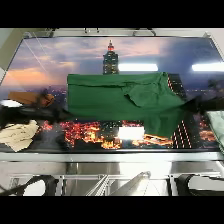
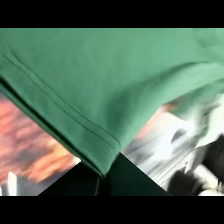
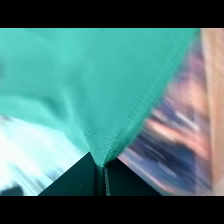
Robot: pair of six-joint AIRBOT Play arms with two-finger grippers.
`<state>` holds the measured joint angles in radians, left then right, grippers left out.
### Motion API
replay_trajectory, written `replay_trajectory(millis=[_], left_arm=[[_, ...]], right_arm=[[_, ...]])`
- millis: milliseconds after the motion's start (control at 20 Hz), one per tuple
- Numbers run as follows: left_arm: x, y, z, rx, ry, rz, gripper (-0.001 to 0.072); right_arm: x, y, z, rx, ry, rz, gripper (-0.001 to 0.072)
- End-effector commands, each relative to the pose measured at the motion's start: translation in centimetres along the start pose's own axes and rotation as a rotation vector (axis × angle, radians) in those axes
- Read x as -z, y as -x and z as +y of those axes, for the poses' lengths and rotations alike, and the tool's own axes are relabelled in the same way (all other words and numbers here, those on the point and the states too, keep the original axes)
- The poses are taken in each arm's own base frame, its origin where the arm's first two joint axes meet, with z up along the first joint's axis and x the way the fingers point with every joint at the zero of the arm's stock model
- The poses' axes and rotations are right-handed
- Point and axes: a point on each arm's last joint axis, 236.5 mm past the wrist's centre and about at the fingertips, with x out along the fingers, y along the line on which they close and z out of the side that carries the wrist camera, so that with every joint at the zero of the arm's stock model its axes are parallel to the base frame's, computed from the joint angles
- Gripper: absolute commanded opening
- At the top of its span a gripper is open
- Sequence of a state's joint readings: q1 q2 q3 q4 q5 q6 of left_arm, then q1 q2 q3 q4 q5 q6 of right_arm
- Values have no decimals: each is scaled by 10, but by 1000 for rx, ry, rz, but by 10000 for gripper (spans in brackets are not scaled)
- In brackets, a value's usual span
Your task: Fold the shirts.
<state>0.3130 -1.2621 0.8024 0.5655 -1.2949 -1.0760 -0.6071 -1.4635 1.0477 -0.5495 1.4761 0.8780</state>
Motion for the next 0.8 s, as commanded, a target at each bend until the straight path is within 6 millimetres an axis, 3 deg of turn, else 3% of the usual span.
replay_trajectory(millis=[0, 100, 200, 300, 400, 450, 550, 650, 750], left_arm=[[-17, 127, -149, 242, -371, -306, 18], [-15, 207, -222, 185, -604, -573, 18], [-3, 268, -269, 52, -697, -764, 20], [8, 300, -299, -48, -769, -860, 19], [20, 310, -339, -10, -876, -895, 20], [25, 308, -350, 12, -914, -864, 20], [24, 299, -353, 57, -924, -763, 19], [13, 294, -349, 98, -917, -692, 19], [-13, 293, -335, 86, -882, -674, 18]], right_arm=[[-52, 96, 176, -349, 360, -452, 20], [-53, 163, 270, -400, 599, -728, 20], [-42, 209, 335, -296, 764, -948, 20], [-21, 238, 385, -197, 885, -1094, 19], [-1, 262, 425, -119, 1003, -1221, 19], [4, 272, 438, -49, 1059, -1276, 19], [5, 277, 441, 94, 1116, -1291, 19], [-4, 271, 424, 151, 1080, -1249, 19], [-18, 260, 405, 151, 1036, -1180, 19]])
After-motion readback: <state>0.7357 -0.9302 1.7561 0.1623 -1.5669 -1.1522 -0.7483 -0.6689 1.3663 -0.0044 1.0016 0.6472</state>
